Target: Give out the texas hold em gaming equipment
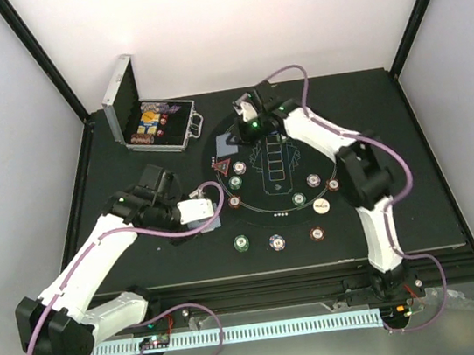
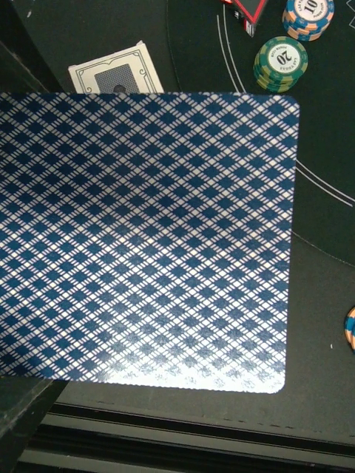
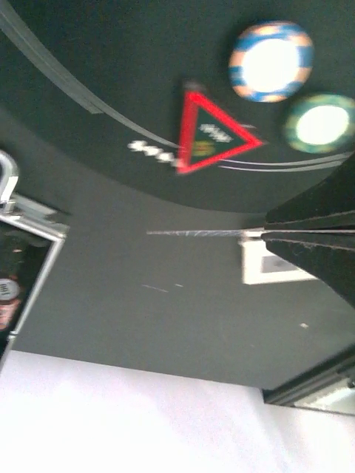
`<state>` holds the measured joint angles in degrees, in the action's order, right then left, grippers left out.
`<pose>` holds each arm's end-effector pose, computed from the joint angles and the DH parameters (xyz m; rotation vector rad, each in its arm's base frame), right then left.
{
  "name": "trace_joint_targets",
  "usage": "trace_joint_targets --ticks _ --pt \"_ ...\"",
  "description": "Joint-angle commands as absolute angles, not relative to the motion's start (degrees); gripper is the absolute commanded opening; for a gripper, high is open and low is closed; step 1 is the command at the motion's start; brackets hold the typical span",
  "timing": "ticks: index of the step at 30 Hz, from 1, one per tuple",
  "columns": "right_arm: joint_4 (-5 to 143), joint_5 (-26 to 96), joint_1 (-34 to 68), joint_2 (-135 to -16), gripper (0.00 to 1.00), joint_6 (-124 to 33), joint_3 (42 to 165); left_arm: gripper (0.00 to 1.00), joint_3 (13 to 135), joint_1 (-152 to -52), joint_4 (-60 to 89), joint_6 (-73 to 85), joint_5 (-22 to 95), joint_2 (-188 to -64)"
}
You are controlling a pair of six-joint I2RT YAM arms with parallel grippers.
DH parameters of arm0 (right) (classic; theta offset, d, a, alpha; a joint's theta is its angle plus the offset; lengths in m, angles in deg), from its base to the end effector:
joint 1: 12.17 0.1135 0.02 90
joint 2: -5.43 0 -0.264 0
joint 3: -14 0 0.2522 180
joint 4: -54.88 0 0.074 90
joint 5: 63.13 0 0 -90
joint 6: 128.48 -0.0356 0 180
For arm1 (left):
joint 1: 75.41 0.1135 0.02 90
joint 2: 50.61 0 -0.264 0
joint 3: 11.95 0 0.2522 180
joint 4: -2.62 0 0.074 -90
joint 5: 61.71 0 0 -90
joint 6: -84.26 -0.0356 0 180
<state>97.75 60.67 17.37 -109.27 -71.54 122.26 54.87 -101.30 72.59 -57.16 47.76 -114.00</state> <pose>0.3804 0.2383 0.2465 -0.2119 2.5958 1.1704 0.1714 -0.0964 0.2660 1.7304 2.0121 -0.3221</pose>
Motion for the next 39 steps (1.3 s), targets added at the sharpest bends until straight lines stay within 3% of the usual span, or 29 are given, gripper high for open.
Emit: trace_joint_targets --ticks 1,5,11,14,19,22,25,28,32,39 --pt "107.6 62.8 16.7 -125.9 0.01 -67.3 142.1 0.02 55.4 -100.6 75.9 -57.7 47.9 -111.6" --pt "111.3 64.0 16.7 -138.4 0.02 -69.1 157.4 0.01 54.9 -100.1 76.2 -57.4 48.0 -111.1" --pt "109.7 63.5 16.7 -143.4 0.05 -70.2 159.3 0.01 55.0 -99.5 77.5 -57.7 48.6 -111.3" --pt "110.0 62.5 16.6 -141.8 0.23 -69.0 158.3 0.02 54.7 -99.3 77.5 -57.8 48.7 -111.3" --pt "112.6 60.2 16.0 -137.6 0.37 -66.9 157.8 0.02 54.9 -99.1 77.4 -57.5 49.2 -111.7" --pt "115.6 58.1 15.6 -135.5 0.53 -64.8 157.5 0.02 55.1 -99.1 77.3 -57.3 49.6 -111.8" --pt "119.3 54.9 15.3 -133.0 0.56 -62.8 156.7 0.02 55.5 -99.1 77.4 -57.1 49.8 -111.7" --pt "118.1 53.7 15.2 -126.7 0.66 -62.5 148.7 0.02 55.6 -99.1 77.2 -57.2 49.7 -111.7" --pt "103.6 57.7 15.4 -112.1 0.80 -66.8 127.5 0.02 55.6 -99.0 76.8 -57.2 49.9 -112.1" --pt "84.7 64.5 19.9 -90.8 0.83 -75.9 98.6 0.02 56.7 -98.7 76.7 -57.1 50.8 -112.8"
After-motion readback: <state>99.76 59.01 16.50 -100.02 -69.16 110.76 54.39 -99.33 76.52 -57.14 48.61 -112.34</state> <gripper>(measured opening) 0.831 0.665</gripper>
